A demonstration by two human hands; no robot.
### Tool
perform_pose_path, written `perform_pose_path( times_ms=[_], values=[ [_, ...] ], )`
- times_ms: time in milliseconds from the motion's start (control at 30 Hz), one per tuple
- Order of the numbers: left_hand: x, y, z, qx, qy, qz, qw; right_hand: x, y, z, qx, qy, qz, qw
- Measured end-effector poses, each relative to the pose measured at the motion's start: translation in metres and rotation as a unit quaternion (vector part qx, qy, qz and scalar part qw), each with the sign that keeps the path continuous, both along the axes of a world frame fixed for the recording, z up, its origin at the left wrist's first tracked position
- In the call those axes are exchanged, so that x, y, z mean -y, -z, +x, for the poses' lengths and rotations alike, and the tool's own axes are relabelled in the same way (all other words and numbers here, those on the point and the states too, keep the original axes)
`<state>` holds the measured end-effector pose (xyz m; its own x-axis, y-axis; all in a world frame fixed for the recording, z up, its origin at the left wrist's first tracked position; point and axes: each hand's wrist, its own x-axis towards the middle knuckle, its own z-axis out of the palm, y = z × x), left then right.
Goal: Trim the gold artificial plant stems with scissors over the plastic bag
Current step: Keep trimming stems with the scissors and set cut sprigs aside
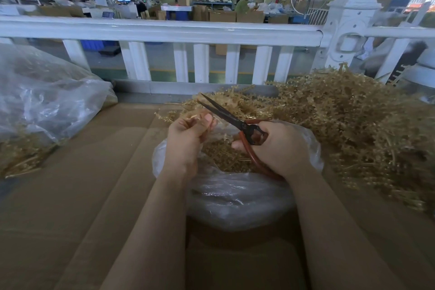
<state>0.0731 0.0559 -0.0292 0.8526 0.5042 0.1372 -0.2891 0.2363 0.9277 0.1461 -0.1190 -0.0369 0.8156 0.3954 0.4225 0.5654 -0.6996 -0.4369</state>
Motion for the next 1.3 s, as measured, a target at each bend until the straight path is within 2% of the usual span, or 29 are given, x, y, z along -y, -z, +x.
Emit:
perform_pose_path(
  times_ms=[100, 267, 567, 833, 1200, 1300],
  values=[
    [-0.0011, -0.0009, -0.0001, 0.000, -0.018, 0.011, 1.000, 0.0004, -0.0004, -0.0031, 0.028, -0.001, 0.005, 1.000],
    [0.0049, -0.0014, -0.0021, 0.010, -0.010, 0.079, 0.997, -0.0015, 0.0038, -0.0031, 0.070, -0.018, 0.015, 0.997],
    [0.0013, 0.0001, -0.0015, 0.015, 0.015, 0.068, 0.997, -0.0002, 0.0079, 0.0017, 0.033, -0.038, 0.027, 0.998],
    [0.0011, 0.0012, -0.0015, 0.007, 0.032, 0.085, 0.996, -0.0005, 0.0073, -0.0015, 0.065, -0.030, 0.024, 0.997],
    [0.0008, 0.0006, -0.0006, 0.009, 0.030, 0.075, 0.997, -0.0005, 0.0052, 0.0003, 0.062, -0.014, 0.002, 0.998],
    [0.0012, 0.0015, 0.0004, 0.004, 0.021, 0.100, 0.995, 0.0000, 0.0062, 0.0002, 0.071, -0.016, 0.006, 0.997]
  ],
)
